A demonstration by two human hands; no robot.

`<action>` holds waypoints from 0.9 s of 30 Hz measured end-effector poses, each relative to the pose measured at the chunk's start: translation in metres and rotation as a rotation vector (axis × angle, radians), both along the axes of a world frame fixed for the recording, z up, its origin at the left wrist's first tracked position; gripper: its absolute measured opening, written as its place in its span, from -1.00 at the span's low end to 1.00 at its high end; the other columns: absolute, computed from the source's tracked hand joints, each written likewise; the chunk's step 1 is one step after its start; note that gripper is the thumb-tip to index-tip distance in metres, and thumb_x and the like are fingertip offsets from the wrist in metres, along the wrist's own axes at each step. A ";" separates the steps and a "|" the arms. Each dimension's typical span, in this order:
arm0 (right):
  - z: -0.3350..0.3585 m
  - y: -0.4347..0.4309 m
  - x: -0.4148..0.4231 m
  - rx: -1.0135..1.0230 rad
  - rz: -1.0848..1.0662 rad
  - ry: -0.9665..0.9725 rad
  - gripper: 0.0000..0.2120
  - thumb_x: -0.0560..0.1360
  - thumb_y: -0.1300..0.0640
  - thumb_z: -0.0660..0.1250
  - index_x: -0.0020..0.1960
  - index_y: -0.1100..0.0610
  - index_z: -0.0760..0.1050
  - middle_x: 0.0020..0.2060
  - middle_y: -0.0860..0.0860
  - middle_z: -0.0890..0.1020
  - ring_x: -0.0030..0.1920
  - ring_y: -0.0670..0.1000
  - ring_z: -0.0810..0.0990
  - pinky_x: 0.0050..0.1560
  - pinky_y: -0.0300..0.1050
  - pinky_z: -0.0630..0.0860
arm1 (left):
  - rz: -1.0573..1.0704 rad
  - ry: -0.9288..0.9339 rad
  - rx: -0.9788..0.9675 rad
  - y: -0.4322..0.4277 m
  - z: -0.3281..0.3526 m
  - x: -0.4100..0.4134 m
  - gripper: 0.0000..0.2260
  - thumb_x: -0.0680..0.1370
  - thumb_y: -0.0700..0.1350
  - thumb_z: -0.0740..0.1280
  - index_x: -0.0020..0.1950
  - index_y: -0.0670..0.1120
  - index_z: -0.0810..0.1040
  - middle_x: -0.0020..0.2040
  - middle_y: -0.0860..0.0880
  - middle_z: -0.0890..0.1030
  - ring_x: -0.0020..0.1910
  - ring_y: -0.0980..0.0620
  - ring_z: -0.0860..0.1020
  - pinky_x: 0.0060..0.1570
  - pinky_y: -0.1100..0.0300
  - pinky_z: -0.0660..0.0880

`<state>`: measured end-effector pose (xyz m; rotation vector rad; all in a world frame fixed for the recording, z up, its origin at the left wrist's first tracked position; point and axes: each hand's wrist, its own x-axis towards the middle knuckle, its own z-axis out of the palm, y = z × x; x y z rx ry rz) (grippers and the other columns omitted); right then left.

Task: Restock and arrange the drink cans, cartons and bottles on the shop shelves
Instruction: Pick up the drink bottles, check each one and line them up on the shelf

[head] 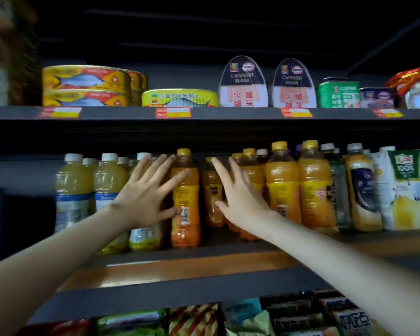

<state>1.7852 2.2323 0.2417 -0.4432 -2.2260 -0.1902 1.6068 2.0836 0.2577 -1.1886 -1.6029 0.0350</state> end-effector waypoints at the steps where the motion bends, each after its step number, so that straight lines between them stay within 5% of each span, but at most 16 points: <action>1: 0.004 0.002 -0.016 -0.011 -0.015 -0.034 -0.14 0.58 0.14 0.29 0.56 -0.13 -0.30 0.56 0.07 -0.19 0.55 0.17 -0.11 0.43 0.03 0.26 | -0.009 0.010 -0.005 0.002 -0.001 -0.004 -0.26 0.47 0.37 0.07 0.55 -0.01 0.19 0.47 -0.29 0.30 0.47 -0.22 0.23 0.43 -0.17 -0.01; 7: 0.015 0.017 -0.084 -0.180 -0.141 -0.083 -0.06 0.51 0.29 0.33 0.57 -0.07 -0.29 0.56 0.05 -0.25 0.55 0.15 -0.15 0.45 0.08 0.21 | -0.117 0.044 -0.039 0.017 -0.001 -0.020 -0.19 0.48 0.42 0.06 0.53 -0.12 0.22 0.46 -0.30 0.33 0.46 -0.22 0.31 0.43 -0.19 0.09; 14: 0.012 0.054 -0.113 -0.221 -0.203 -0.156 -0.04 0.52 0.20 0.37 0.54 -0.19 -0.31 0.51 -0.01 -0.40 0.53 0.11 -0.34 0.47 0.25 0.06 | -0.208 0.157 0.025 0.023 -0.005 -0.027 -0.19 0.46 0.40 0.11 0.53 -0.12 0.20 0.44 -0.30 0.35 0.42 -0.24 0.36 0.40 -0.19 0.13; 21: 0.009 0.074 -0.130 -0.212 -0.183 -0.104 -0.15 0.58 0.13 0.30 0.54 -0.22 -0.27 0.51 0.06 -0.40 0.53 0.25 -0.28 0.46 0.20 0.16 | -0.206 0.137 0.050 0.027 -0.014 -0.025 -0.21 0.47 0.37 0.14 0.53 -0.14 0.23 0.48 -0.32 0.28 0.41 -0.24 0.37 0.39 -0.20 0.15; 27: 0.015 0.078 -0.140 -0.132 -0.230 0.045 -0.27 0.56 0.13 0.32 0.54 -0.13 -0.05 0.52 0.15 -0.07 0.48 0.22 0.02 0.31 0.06 0.42 | -0.200 0.129 0.054 0.027 -0.014 -0.024 -0.21 0.48 0.37 0.13 0.53 -0.14 0.19 0.49 -0.32 0.24 0.40 -0.24 0.36 0.38 -0.21 0.18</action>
